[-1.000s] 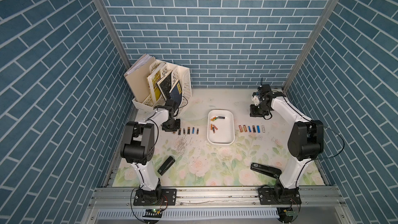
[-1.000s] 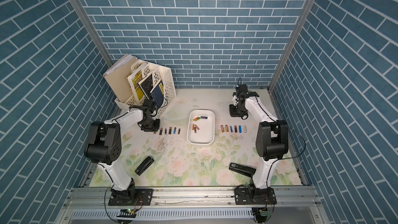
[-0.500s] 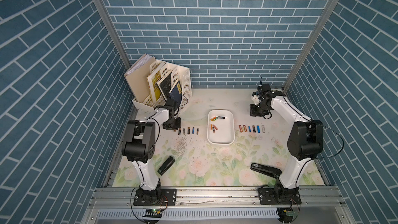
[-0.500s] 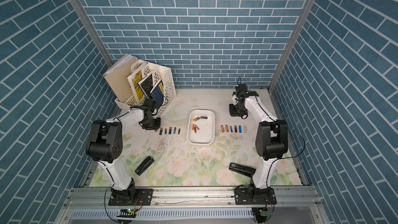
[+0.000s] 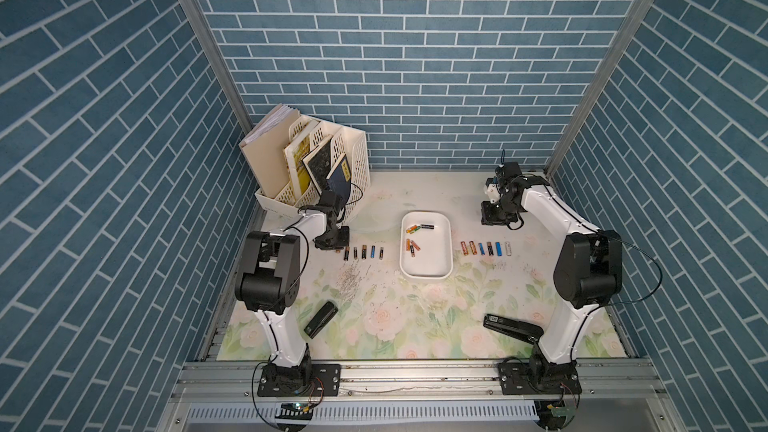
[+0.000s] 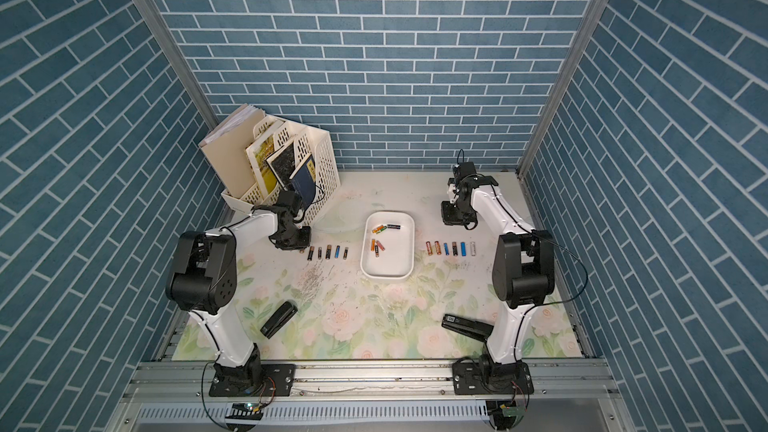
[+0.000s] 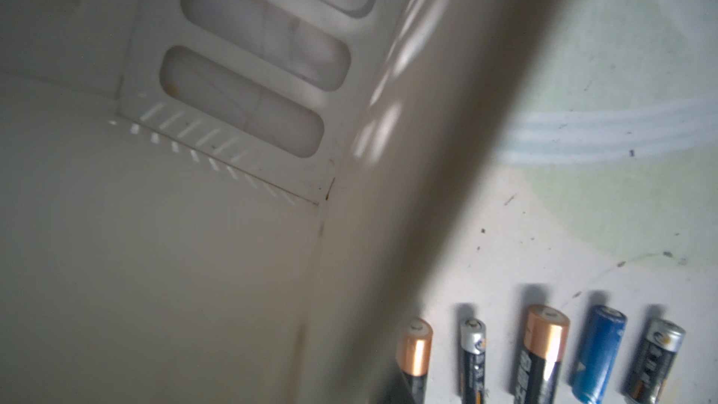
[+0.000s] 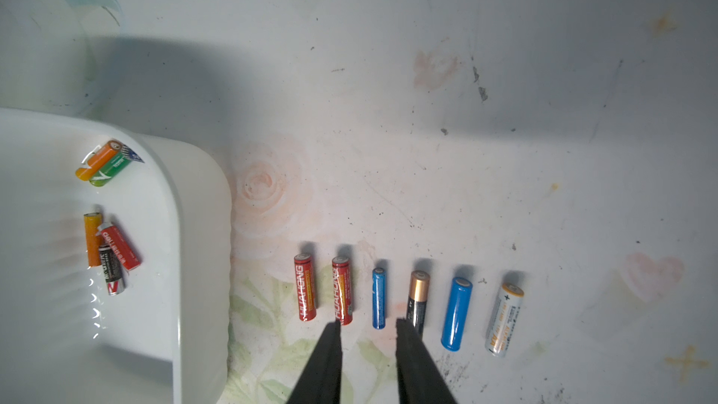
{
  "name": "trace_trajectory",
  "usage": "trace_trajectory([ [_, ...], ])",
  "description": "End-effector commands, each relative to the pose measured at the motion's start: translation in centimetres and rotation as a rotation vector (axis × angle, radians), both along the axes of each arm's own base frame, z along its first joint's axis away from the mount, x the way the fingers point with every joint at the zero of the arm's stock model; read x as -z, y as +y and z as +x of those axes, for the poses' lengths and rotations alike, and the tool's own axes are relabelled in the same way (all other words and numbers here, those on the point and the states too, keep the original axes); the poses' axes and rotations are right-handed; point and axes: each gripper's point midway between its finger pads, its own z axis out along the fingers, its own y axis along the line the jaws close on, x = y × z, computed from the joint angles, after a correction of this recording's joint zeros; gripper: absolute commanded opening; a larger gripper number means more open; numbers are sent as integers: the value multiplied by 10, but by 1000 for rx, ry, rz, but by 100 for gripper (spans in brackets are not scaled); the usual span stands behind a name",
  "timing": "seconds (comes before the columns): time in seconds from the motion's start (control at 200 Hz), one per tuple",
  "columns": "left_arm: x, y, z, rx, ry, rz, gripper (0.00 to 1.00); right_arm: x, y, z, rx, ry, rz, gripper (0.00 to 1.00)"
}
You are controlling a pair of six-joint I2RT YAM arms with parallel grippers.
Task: Take the batteries out of the storage box
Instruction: Place the battery at the center of the board.
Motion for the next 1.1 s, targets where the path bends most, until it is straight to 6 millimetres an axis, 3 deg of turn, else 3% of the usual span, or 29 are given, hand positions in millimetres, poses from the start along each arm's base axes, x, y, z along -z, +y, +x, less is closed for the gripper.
trace_trajectory([
  [0.0, 6, 9, -23, -16, 83, 32, 14, -2, 2, -1, 21, 18, -5, 28],
  [0.24, -16, 9, -9, -29, 9, 30, 14, -2, 3, -1, 20, 16, -4, 28],
  [0.71, -27, 12, -18, -68, -23, 23, 14, 1, 6, -1, 10, 20, 3, 28],
  [1.095, -37, 9, -12, -151, -173, 10, 13, 0, 7, 0, 1, 20, 0, 28],
])
